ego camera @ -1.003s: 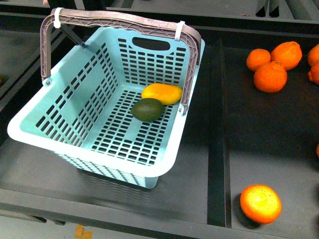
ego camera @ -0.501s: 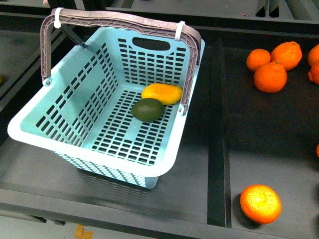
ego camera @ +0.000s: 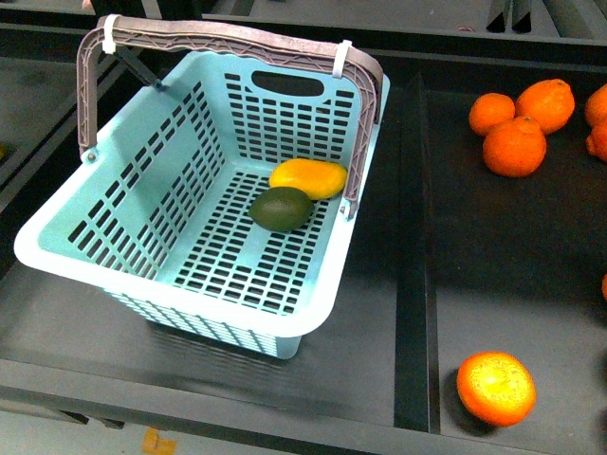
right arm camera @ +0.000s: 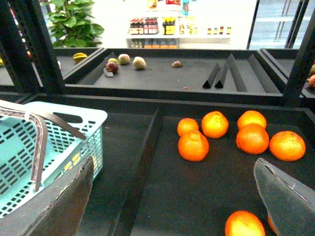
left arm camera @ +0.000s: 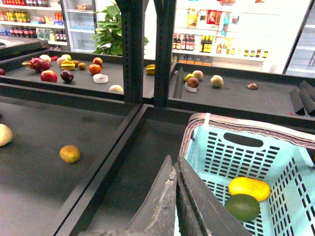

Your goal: Pick mango and avocado into basket

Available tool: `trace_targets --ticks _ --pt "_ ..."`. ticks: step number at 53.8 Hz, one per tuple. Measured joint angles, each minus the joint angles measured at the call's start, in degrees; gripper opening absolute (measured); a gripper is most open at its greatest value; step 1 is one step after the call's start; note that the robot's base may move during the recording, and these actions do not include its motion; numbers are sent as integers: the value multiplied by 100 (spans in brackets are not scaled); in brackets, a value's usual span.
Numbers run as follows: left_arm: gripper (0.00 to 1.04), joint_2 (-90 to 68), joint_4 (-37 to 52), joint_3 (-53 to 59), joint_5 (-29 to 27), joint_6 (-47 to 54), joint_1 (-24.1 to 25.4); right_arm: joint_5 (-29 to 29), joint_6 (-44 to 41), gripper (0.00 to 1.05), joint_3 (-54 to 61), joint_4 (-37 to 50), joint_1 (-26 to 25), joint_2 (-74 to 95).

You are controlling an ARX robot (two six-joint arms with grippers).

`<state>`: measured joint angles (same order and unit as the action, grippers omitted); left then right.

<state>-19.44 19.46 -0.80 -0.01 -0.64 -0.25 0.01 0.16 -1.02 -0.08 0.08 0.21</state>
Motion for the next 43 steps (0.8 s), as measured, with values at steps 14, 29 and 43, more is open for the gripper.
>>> trace_targets --ticks 14,29,43 --pt "2 625 -621 0 0 0 0 0 0 96 2 -2 0 0" --pt "2 1834 -1899 0 0 2 2 0 0 96 2 -2 0 2" --pt "2 1908 -1939 0 0 2 4 0 0 96 2 0 0 0"
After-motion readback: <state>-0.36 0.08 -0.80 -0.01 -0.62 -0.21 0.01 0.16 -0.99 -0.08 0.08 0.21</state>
